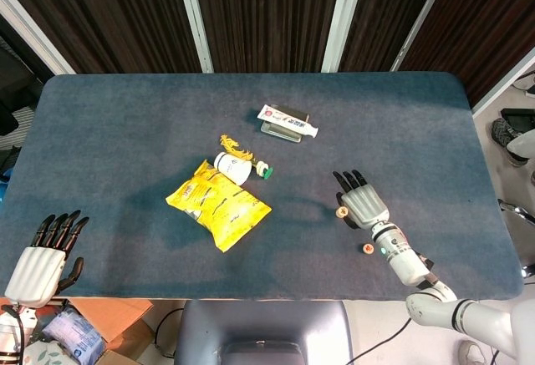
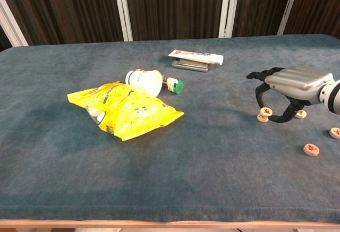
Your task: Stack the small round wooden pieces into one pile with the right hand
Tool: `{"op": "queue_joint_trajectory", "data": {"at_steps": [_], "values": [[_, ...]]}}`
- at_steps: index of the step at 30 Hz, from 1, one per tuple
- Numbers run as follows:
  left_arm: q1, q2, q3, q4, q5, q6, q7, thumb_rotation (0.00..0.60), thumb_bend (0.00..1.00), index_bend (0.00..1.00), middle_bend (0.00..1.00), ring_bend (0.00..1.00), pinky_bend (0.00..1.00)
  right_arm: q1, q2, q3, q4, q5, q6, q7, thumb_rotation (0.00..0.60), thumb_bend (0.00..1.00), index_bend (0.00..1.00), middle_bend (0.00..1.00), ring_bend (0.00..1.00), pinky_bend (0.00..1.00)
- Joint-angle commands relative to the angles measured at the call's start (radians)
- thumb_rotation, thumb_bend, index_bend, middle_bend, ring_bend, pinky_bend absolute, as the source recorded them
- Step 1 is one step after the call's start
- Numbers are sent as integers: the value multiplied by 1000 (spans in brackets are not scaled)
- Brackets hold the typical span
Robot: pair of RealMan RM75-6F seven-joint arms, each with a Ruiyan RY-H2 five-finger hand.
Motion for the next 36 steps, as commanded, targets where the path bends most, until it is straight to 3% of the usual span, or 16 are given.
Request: {"op": "queue_joint_trajectory", "data": {"at_steps": [1,25,36], "values": [[1,0,0,0,0,1,0,600,524,0,0,22,36,1,-5,-3,8,4,5,-4,600,450,643,0,0,0],[3,3,0,-4,-3,4,-1,600,526,0,0,22,36,10,-10,-23,8,9,14,12,600,450,520,0,0,0],[7,5,1,-5,-1,9,-4,600,524,0,0,22,36,-53,73,-50,-56,-26,113,42,600,450,455,0,0,0]]}}
